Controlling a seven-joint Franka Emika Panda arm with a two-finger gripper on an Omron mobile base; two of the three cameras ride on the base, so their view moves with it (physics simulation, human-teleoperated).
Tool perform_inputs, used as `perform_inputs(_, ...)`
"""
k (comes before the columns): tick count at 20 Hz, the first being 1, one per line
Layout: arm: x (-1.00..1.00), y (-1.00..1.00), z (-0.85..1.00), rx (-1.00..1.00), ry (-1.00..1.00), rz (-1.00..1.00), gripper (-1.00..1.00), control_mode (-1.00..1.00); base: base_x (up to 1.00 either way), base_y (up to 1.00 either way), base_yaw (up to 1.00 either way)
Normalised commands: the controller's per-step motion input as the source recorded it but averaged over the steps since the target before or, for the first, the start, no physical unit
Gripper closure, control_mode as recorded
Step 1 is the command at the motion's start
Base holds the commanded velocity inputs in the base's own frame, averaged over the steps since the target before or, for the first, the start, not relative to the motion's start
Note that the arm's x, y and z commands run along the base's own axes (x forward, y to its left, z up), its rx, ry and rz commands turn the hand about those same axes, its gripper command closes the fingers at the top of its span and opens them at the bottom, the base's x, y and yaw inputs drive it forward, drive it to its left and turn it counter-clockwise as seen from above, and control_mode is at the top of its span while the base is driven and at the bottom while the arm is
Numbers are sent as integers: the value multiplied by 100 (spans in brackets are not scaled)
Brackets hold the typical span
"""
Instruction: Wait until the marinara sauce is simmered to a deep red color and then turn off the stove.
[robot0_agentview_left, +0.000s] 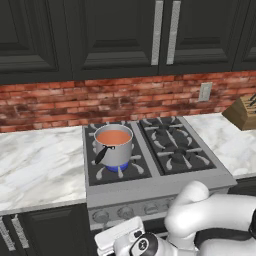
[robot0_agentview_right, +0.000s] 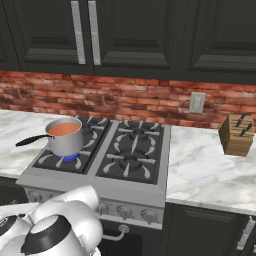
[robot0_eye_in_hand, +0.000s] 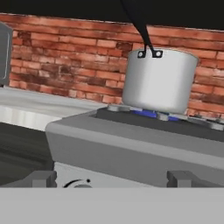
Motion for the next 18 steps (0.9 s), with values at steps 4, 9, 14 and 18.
perform_inputs(4,0,13,-26,7,0,0,-100,-100,0,0,0)
perform_inputs(9,0,13,-4,0,-1,0,-100,-100,0,0,0)
perform_inputs(14,0,1,-1,0,-3,0,-100,-100,0,0,0)
perform_inputs(18,1,0,-1,0,0,0,-100,-100,0,0,0)
